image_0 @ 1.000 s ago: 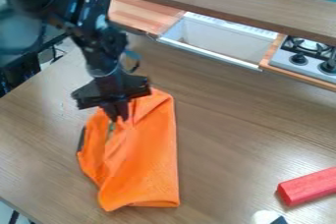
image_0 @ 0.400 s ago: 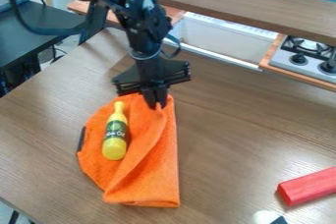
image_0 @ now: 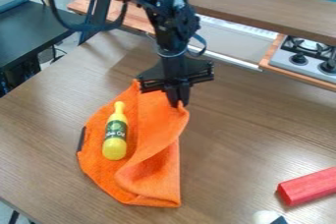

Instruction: Unfold cloth from left to right

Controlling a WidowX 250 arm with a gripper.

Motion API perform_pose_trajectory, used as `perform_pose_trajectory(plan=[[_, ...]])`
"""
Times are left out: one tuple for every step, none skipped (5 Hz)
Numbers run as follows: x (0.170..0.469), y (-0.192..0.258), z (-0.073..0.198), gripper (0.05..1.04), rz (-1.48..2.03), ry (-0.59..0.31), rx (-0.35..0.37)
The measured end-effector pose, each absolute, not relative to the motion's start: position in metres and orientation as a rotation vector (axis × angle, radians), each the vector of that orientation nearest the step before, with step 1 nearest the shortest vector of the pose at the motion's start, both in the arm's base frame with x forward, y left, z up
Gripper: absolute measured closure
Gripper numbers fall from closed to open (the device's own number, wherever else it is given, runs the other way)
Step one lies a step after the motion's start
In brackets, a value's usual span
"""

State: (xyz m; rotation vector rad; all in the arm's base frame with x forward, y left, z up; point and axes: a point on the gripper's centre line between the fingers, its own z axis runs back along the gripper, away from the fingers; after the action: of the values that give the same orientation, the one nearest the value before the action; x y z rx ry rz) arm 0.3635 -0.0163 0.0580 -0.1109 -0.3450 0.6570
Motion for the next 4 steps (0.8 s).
perform_pose_trajectory(plan=[[0.370,-0.031,0.057,1.020,0.633,-0.334,-0.117],[0.378,-0.042,0.054,1.020,0.612,-0.336,-0.115],[0.389,-0.046,0.052,1.020,0.618,-0.328,-0.108],[0.399,-0.054,0.052,1.020,0.622,-0.318,-0.118]])
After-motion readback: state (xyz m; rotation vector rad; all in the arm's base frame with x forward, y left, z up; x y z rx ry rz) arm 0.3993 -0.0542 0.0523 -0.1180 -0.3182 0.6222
